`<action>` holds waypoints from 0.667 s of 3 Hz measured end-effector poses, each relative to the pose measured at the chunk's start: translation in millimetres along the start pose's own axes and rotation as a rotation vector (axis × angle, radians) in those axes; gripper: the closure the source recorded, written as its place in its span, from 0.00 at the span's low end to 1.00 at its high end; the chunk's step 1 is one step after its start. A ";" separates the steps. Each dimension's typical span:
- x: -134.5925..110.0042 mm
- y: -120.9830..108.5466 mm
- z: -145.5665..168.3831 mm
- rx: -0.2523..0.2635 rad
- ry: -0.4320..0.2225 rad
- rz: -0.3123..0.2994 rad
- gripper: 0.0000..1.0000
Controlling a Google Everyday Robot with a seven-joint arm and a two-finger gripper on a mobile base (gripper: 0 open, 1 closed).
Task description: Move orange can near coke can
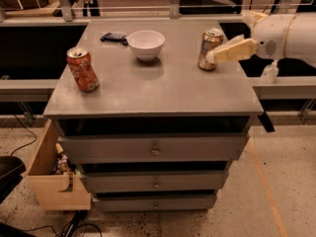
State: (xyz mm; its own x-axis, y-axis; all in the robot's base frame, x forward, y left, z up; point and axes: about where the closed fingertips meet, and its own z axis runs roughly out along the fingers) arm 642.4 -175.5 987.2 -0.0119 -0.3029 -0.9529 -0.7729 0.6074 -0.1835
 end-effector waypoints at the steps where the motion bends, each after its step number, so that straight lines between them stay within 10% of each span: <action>1: 24.6 -16.1 18.9 0.016 -0.022 0.047 0.00; 2: 44.1 -40.3 29.7 0.041 -0.040 0.103 0.00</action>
Offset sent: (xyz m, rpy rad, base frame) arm 0.0852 -0.0442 -0.0622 0.1670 0.0685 -0.1185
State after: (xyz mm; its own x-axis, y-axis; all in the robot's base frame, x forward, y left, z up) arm 691.9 -191.6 945.3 -0.0637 -0.2081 -0.9760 -0.7422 0.6636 -0.0931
